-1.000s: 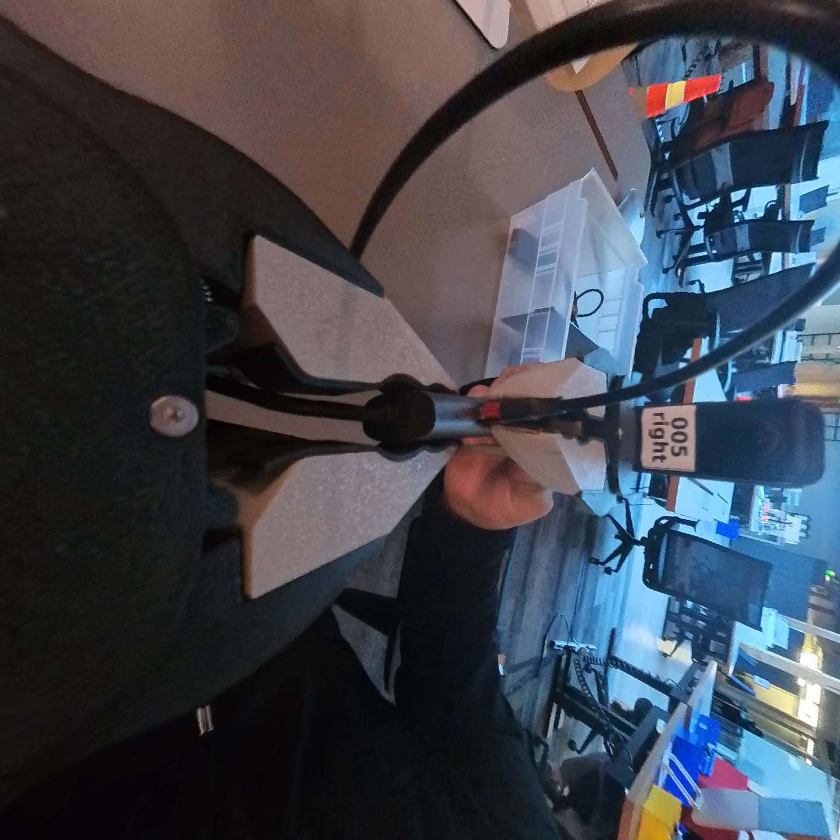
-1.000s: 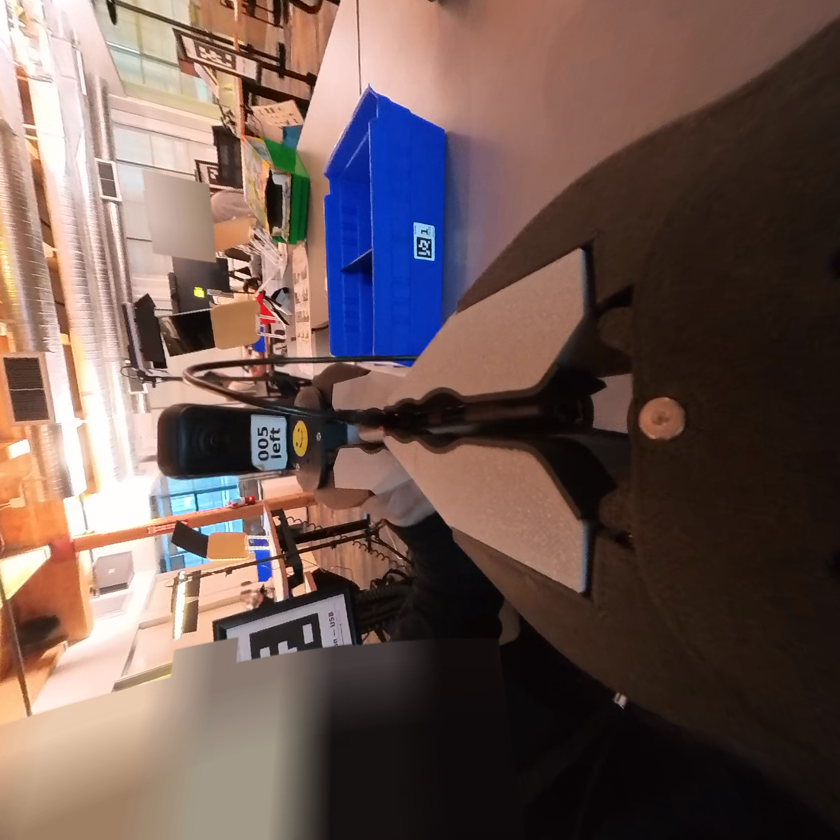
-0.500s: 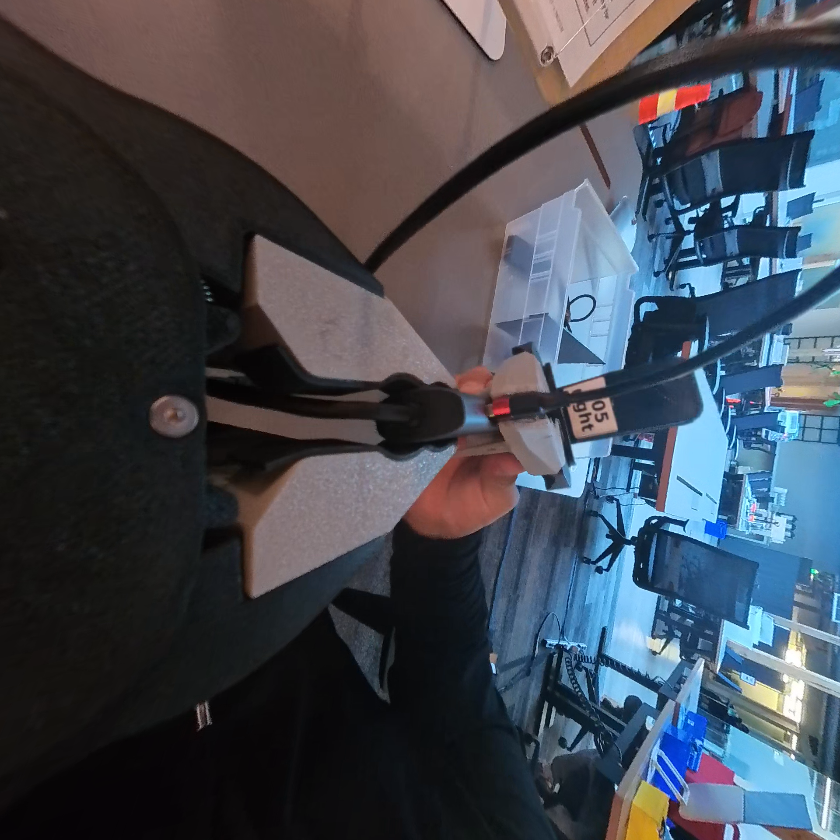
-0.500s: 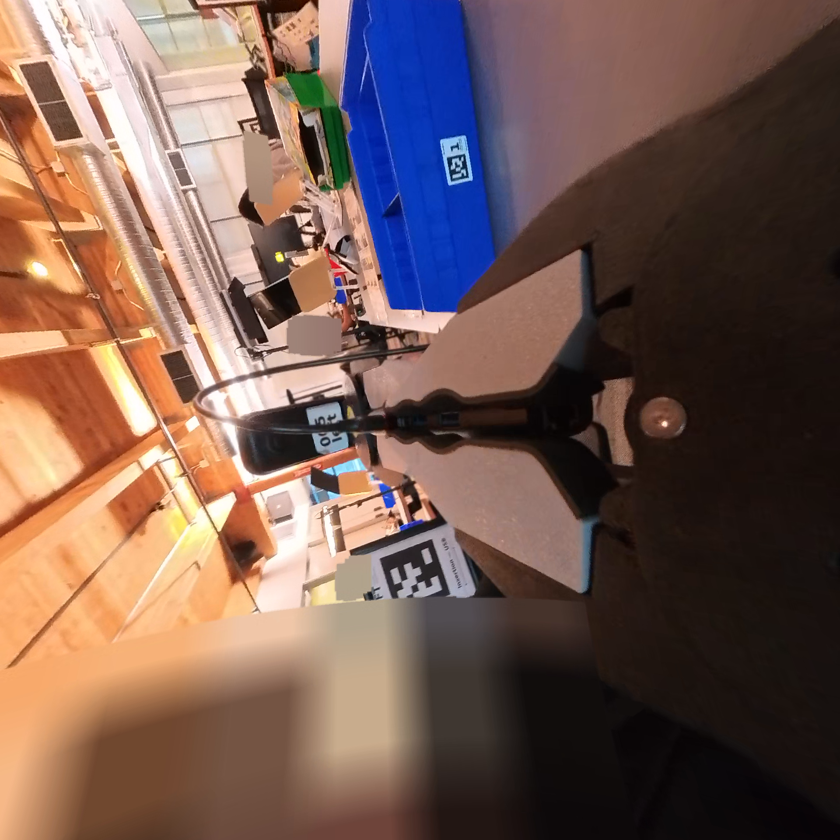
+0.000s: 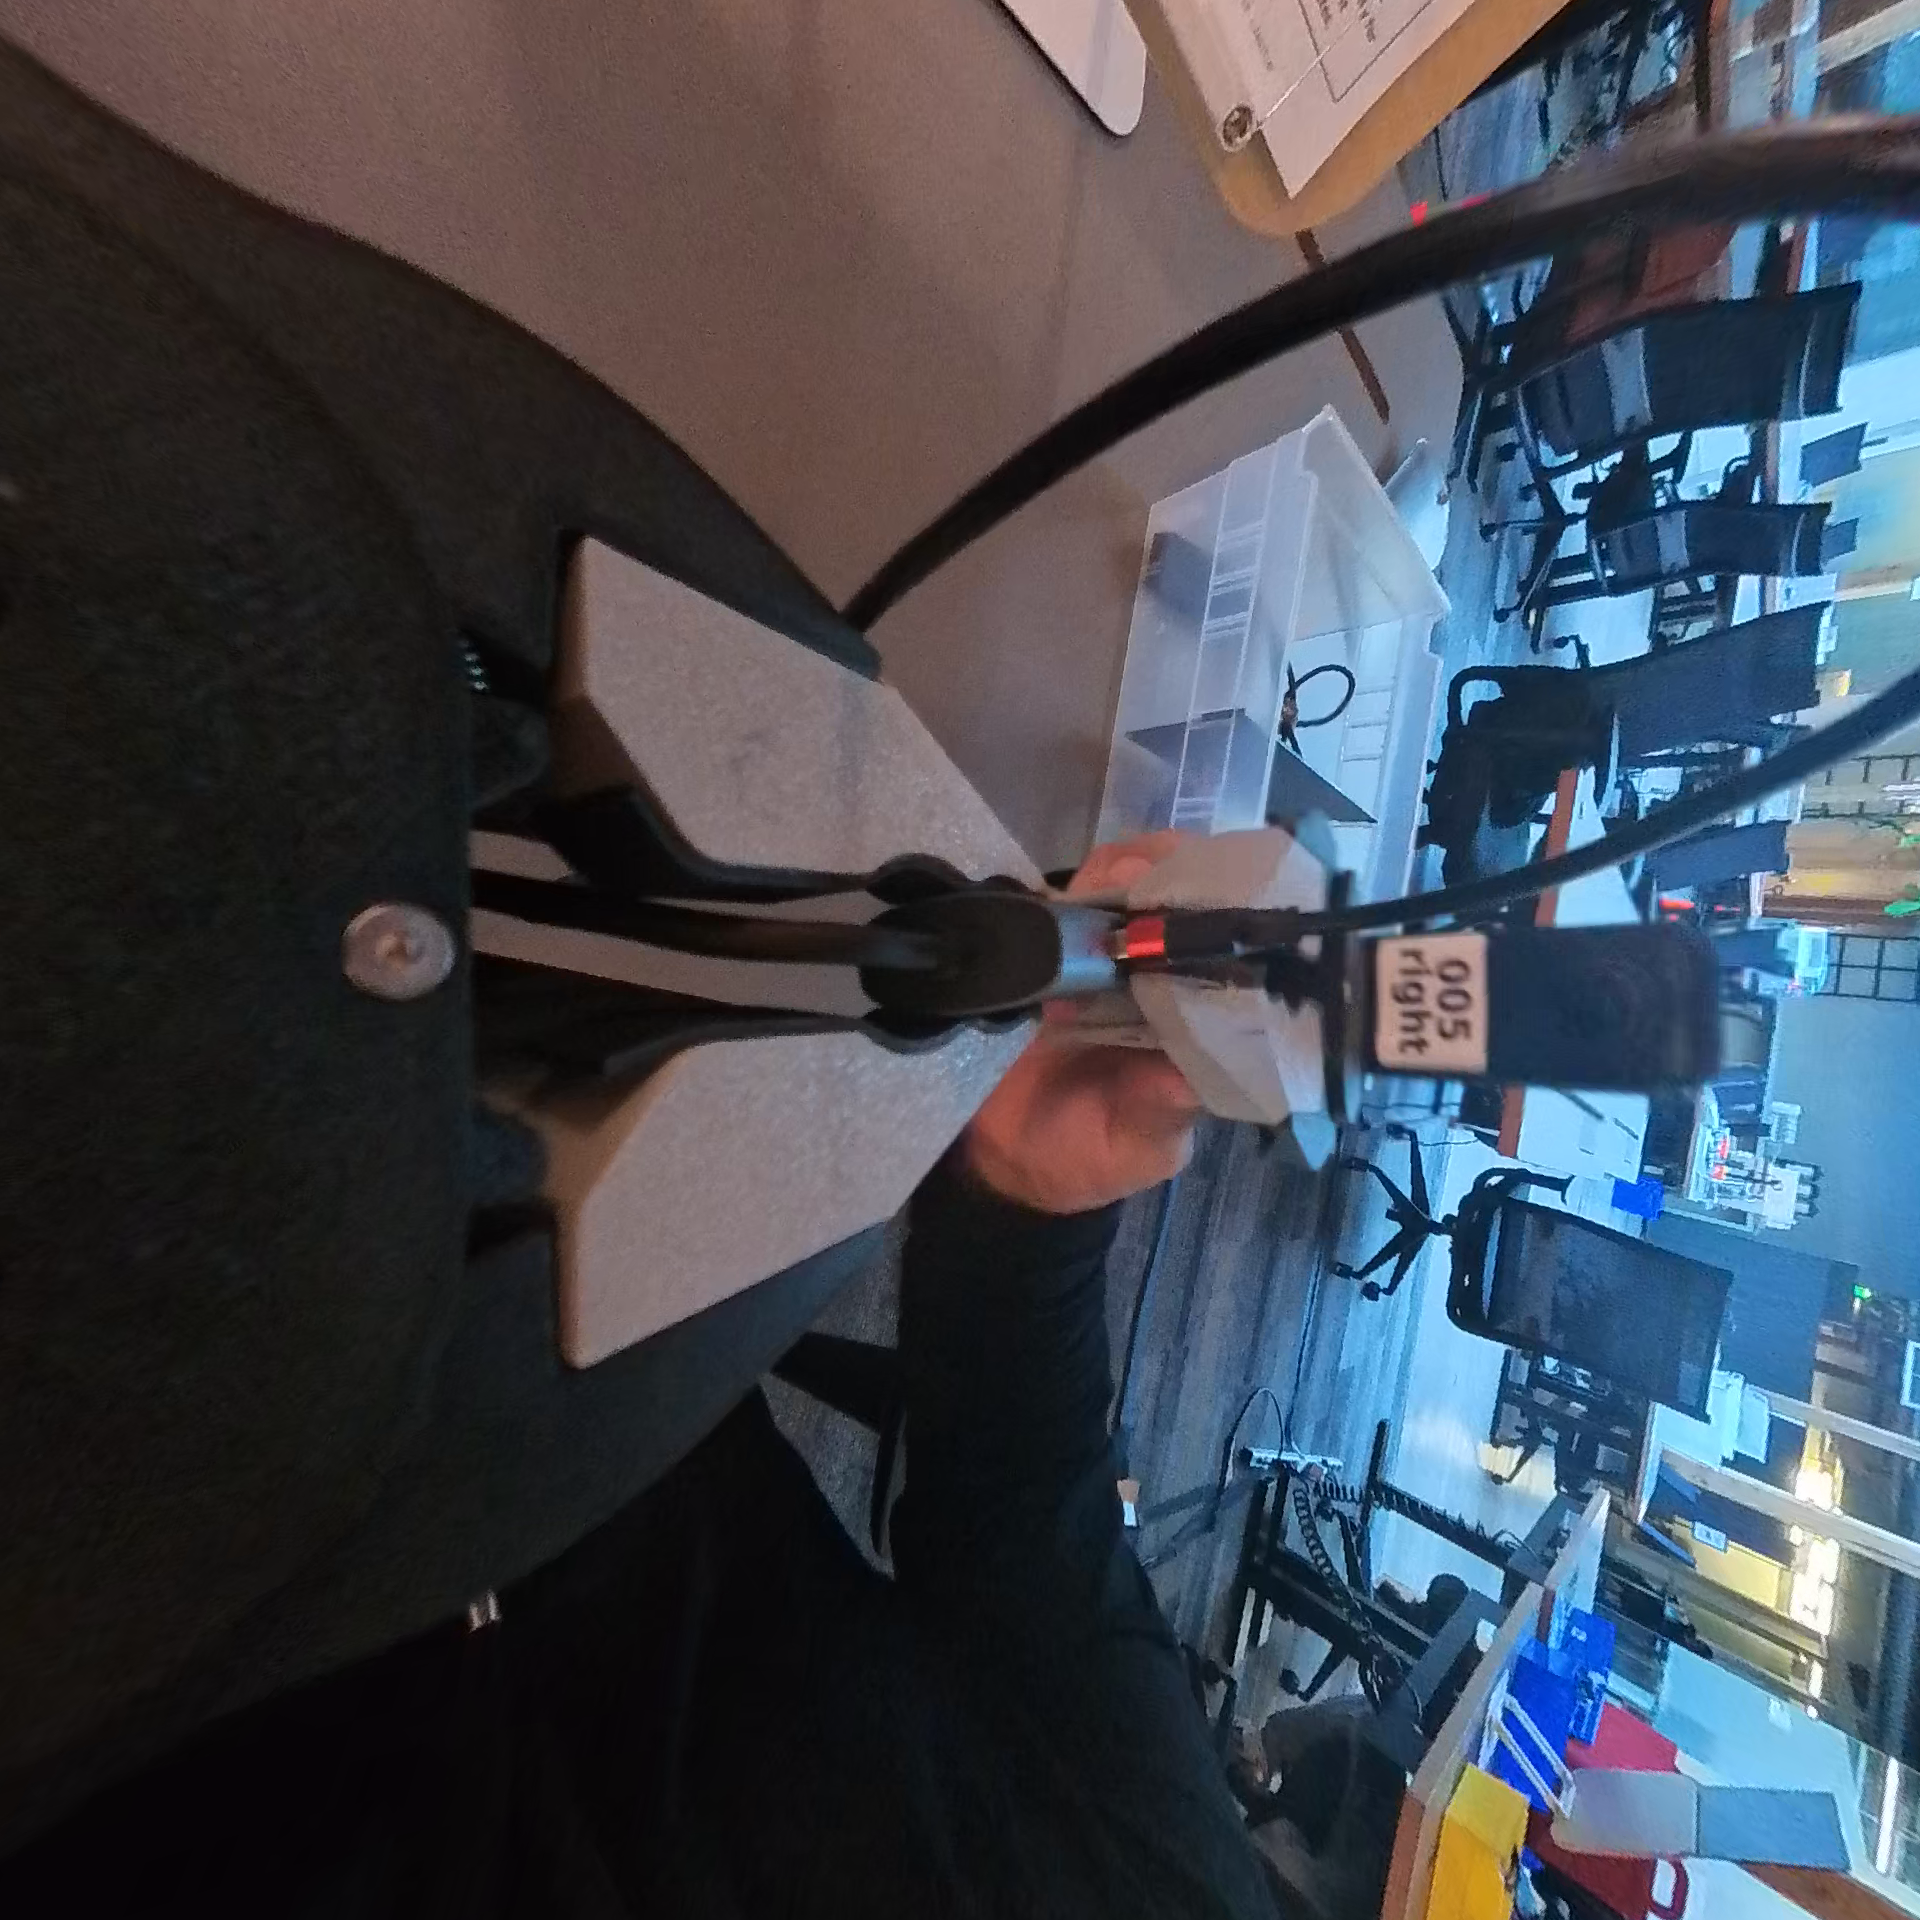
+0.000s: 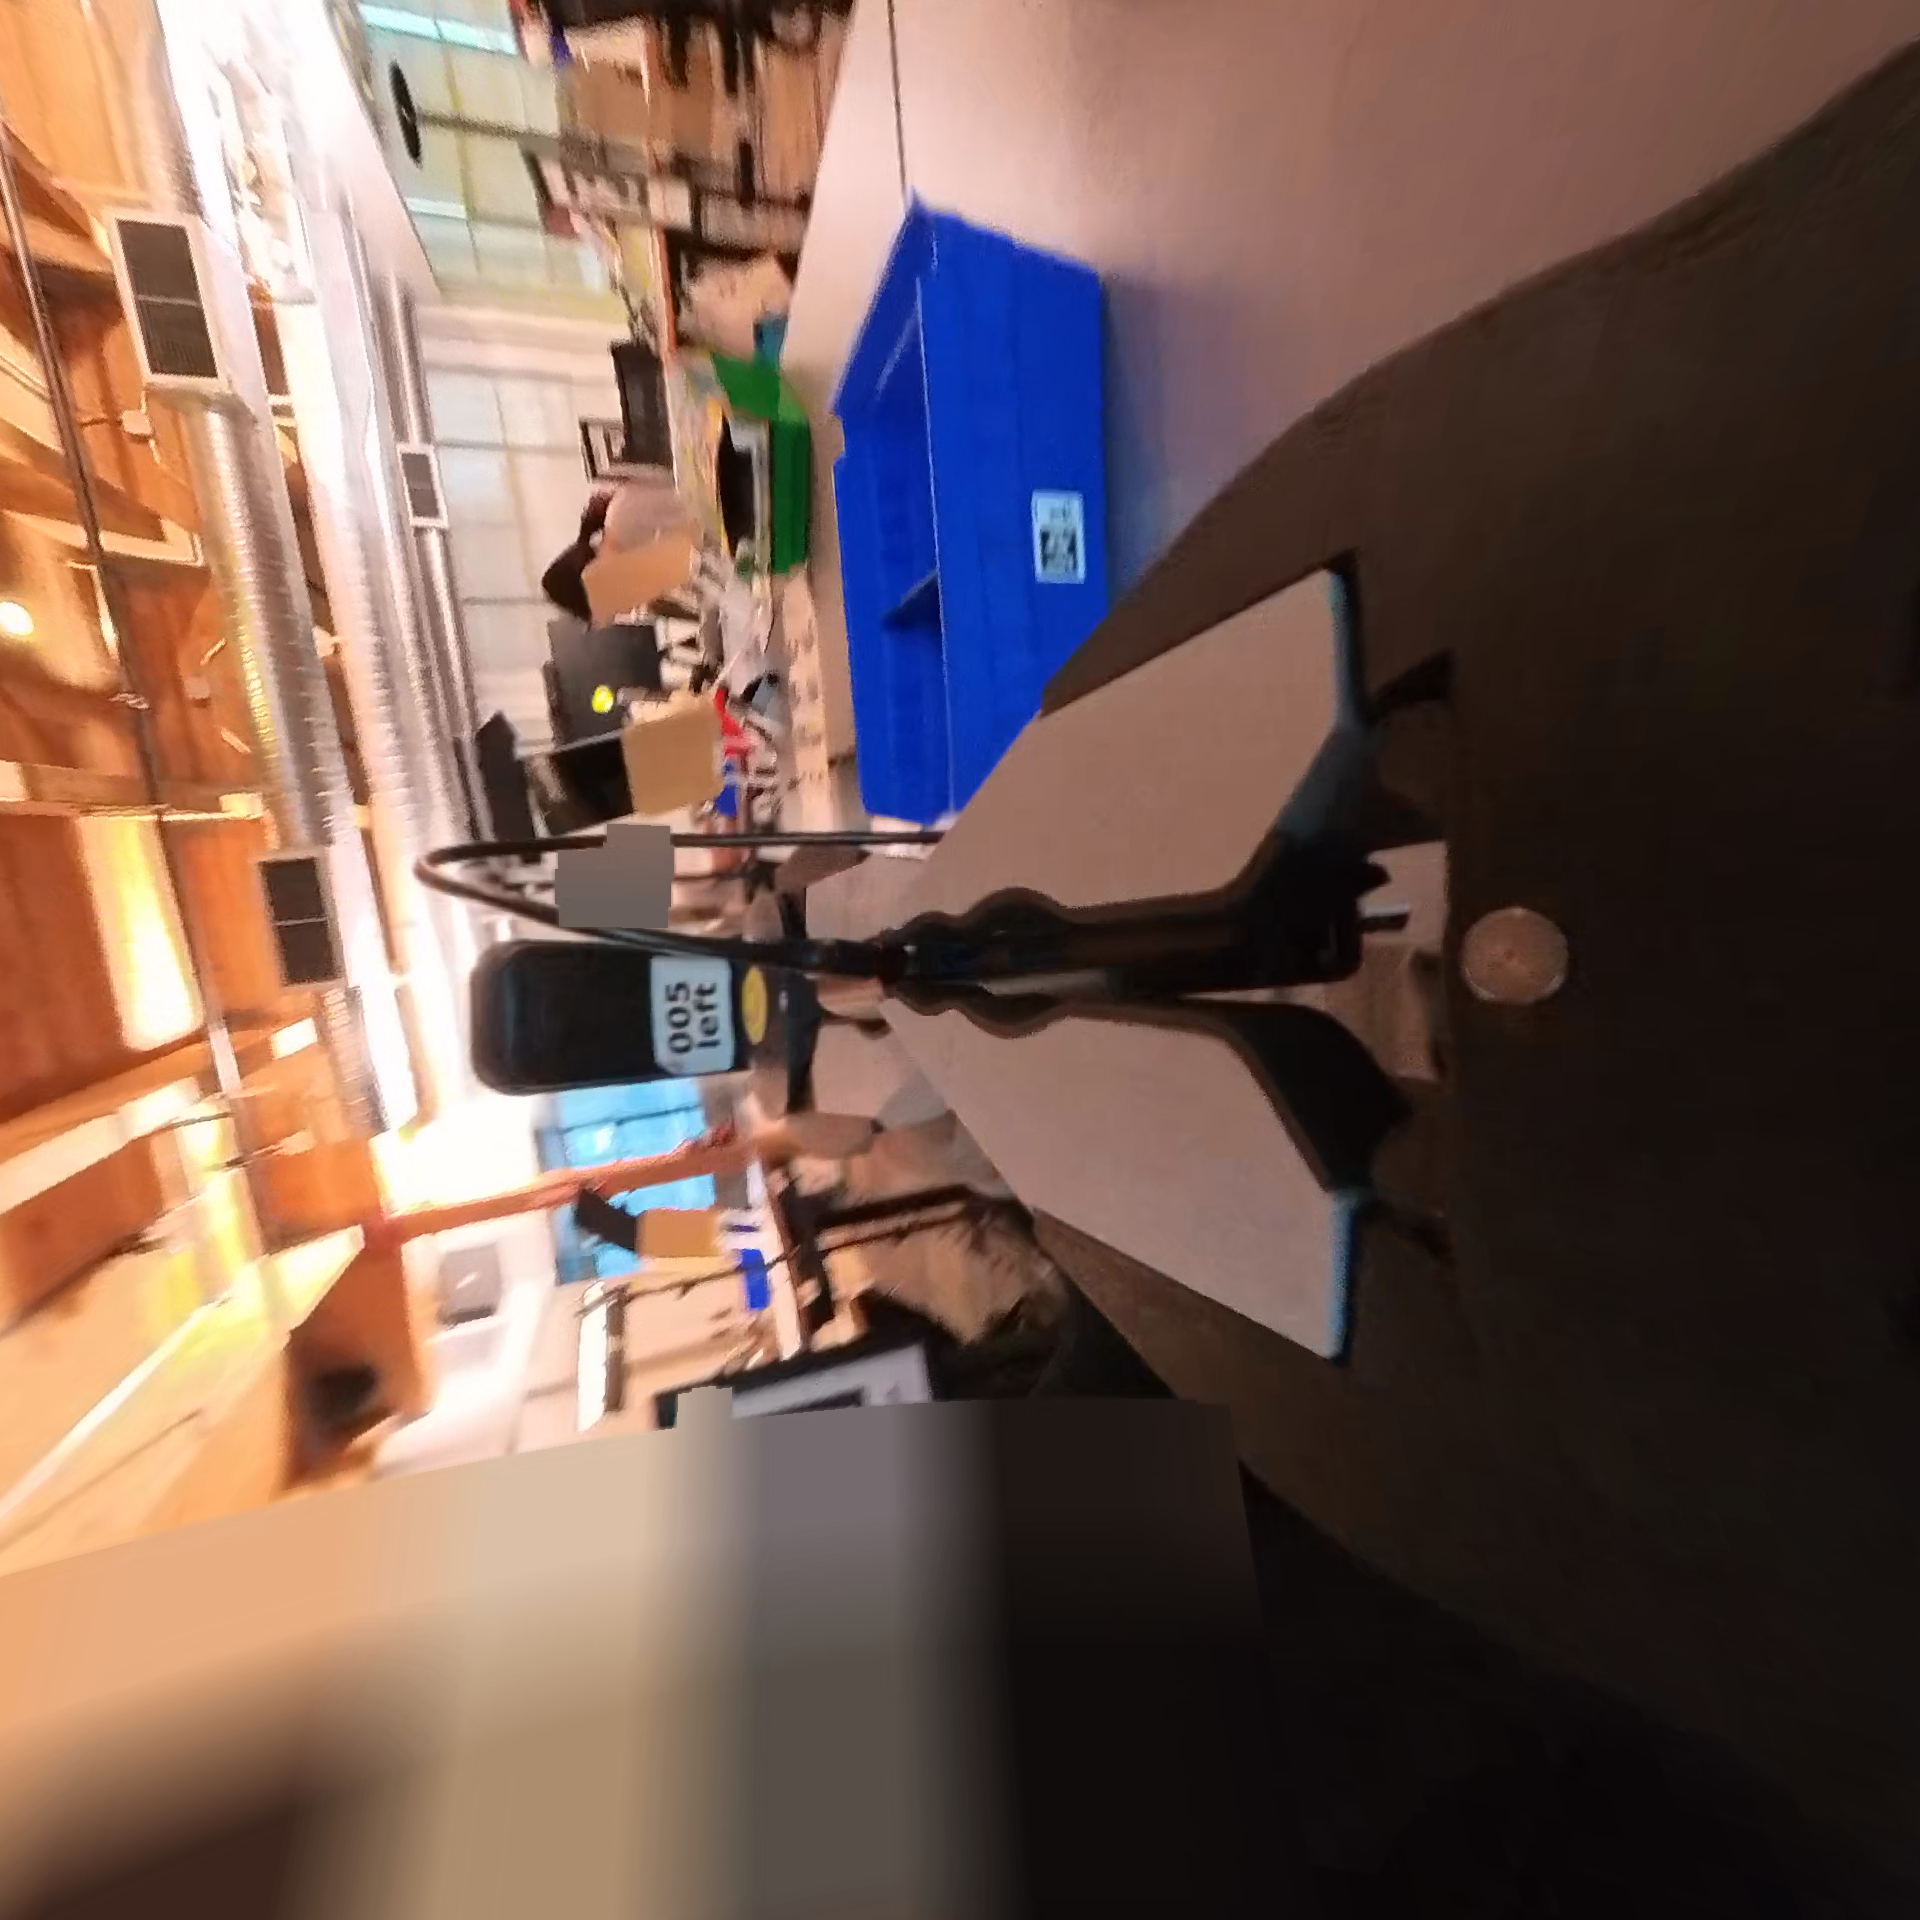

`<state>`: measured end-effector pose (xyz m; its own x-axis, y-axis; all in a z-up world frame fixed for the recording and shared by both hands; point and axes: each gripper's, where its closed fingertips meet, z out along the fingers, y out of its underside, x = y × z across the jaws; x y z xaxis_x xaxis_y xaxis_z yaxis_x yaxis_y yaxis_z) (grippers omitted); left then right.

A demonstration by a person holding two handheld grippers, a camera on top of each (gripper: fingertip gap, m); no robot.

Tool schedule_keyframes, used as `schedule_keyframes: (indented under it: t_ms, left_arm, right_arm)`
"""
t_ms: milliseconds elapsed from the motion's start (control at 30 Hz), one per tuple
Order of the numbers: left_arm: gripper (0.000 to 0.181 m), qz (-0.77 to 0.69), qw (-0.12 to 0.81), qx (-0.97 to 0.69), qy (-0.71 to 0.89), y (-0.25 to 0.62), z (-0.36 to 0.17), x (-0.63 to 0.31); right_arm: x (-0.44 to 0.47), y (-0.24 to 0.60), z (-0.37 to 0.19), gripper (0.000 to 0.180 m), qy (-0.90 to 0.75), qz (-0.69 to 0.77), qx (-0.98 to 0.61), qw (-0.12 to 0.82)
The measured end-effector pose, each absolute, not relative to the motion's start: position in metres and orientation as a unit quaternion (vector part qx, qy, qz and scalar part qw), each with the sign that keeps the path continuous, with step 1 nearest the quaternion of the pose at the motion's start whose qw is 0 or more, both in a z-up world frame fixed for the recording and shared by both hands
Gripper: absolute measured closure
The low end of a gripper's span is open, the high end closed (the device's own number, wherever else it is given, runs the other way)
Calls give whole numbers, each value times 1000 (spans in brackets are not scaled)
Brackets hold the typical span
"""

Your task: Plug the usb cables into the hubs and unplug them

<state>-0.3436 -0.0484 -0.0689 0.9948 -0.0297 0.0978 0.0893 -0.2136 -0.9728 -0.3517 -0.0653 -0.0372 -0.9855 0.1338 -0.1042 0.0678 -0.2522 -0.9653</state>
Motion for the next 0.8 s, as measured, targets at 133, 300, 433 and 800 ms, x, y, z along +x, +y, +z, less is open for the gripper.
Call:
schedule_keyframes:
  t_ms: [133,300,433,800]
  left_arm:
    - [166,-36,613,-789,-16,-47,-73,-342]
    - [167,-36,597,-801,-15,-43,-83,-341]
    - [167,-36,593,-804,-8,-38,-86,-338]
    - [166,-34,594,-804,2,-33,-91,-336]
  right_arm:
    - [-351,-64,-41,176,-663,740,-61,91]
    - [-349,-63,-48,175,-707,699,-49,100]
    - [-346,-61,-51,175,-721,688,-52,62]
    - [-343,-66,-55,174,-723,686,-41,68]
